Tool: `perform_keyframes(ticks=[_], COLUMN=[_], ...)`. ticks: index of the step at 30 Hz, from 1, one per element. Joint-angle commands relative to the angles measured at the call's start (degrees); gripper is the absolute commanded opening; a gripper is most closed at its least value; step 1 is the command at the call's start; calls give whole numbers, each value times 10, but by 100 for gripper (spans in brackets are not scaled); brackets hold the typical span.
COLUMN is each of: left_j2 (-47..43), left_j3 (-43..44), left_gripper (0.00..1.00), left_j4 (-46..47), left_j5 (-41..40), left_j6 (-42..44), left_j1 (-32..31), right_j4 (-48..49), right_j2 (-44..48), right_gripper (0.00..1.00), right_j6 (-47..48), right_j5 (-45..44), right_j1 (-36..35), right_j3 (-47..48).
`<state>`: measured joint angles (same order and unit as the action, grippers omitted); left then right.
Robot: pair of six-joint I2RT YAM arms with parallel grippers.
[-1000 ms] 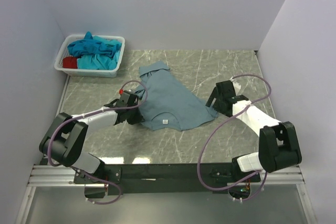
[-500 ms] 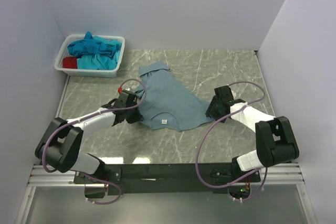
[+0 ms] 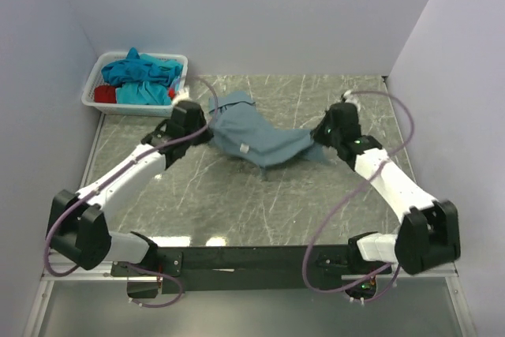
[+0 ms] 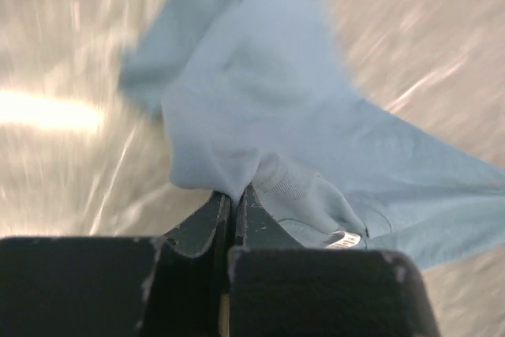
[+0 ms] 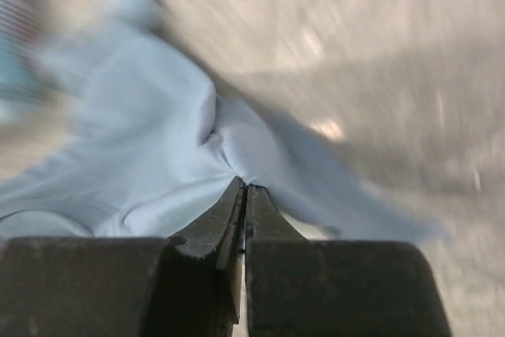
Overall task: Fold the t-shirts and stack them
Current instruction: Flatten the tshirt out
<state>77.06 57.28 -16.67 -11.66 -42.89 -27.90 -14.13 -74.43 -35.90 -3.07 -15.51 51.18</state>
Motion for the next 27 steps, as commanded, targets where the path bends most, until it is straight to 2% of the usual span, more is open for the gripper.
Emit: perform_keyframes(ticks=[1, 3, 7, 14, 19, 22, 27], left_j2=[-58, -87, -124, -176, -177, -164, -114], left_j3=[102, 126, 233, 380, 482, 521, 546], left_gripper=[1, 1, 1, 1, 1, 1, 1], left_j4=[2, 36, 34, 45, 31, 37, 54], left_j5=[-78, -64, -56, 88, 124, 146, 125], left_j6=[40, 93, 154, 246, 267, 266, 260], left_j1=[-1, 0, -1, -1, -1, -1, -1], right_j4=[48, 40, 35, -16, -46, -71, -92], right_j2=[89, 131, 195, 253, 257, 233, 178], right_gripper=[0, 0, 0, 0, 0, 0, 0], right_j6=[27, 46, 80, 150, 180, 195, 219], right_j5=[-47, -61, -52, 4, 45, 71, 35], right_j1=[-3, -3, -2, -3, -3, -2, -3], right_j3=[68, 108, 177, 362, 459, 550, 605])
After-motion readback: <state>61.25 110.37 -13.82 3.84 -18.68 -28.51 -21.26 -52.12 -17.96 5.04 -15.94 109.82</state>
